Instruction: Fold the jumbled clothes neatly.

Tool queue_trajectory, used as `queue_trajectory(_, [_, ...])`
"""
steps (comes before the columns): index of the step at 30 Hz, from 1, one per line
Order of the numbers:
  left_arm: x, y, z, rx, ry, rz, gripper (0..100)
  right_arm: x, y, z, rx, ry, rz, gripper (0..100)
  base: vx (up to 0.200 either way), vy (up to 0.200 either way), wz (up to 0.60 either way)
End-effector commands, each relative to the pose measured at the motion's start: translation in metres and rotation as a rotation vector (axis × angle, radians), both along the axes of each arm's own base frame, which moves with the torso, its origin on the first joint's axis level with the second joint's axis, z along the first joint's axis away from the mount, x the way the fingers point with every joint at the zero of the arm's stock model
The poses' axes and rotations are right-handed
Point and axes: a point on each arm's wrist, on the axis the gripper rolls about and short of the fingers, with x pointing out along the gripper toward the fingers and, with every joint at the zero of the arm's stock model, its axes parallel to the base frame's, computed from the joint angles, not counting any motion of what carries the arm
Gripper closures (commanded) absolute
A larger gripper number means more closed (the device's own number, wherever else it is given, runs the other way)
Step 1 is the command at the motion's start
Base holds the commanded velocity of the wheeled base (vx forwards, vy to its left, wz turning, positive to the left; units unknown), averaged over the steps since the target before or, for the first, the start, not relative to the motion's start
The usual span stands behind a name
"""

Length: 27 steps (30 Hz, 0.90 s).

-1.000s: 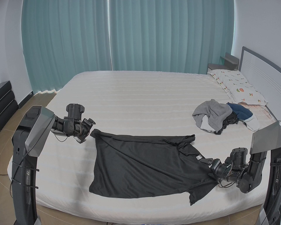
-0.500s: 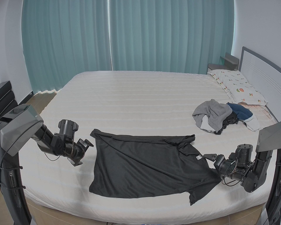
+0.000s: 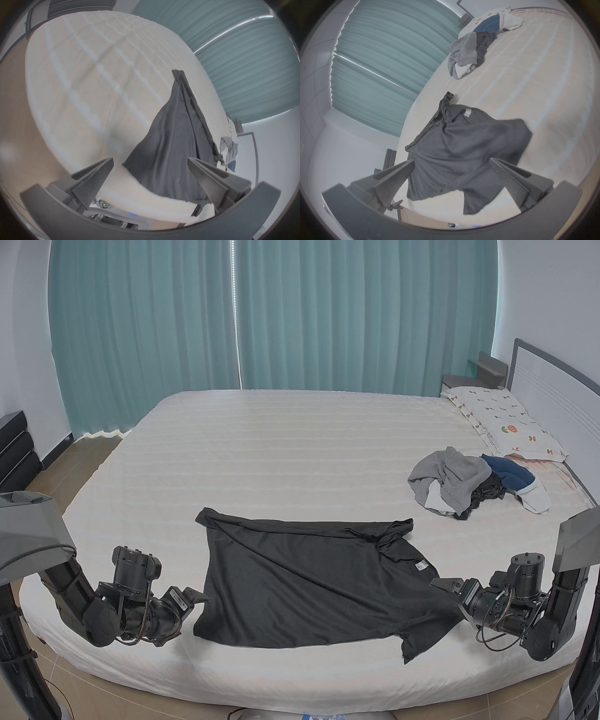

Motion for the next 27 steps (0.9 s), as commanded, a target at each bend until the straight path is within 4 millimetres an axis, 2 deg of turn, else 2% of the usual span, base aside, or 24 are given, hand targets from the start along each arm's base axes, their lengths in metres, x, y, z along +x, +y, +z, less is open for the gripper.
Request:
queue_trajectory(1, [-0.005, -0.017, -0.012, 0.050, 0.026, -0.039, 0, -0.013, -0.001, -0.006, 0.001, 0.038, 0.000, 0, 0.000, 0.000, 0.00])
queue_trajectory(9, [0.017, -0.029, -0.013, 0.104, -0.038, -0.042, 0, -0.018, -0.001, -0.009, 0.090, 0.098, -0.012, 0, 0.000, 0.000, 0.00])
queue_trajectory(12, [0.020, -0.032, -0.027, 0.140, -0.012, -0.069, 0, -0.018, -0.001, -0.009, 0.091, 0.097, -0.012, 0, 0.000, 0.000, 0.00])
queue_trajectory(17, [0.020, -0.036, -0.035, 0.204, -0.010, -0.069, 0, -0.018, -0.001, -0.010, 0.078, 0.096, -0.014, 0, 0.000, 0.000, 0.00])
queue_trajectory(27, [0.029, -0.040, -0.038, 0.215, -0.029, -0.059, 0, -0.018, -0.001, -0.011, 0.044, 0.084, -0.008, 0, 0.000, 0.000, 0.00])
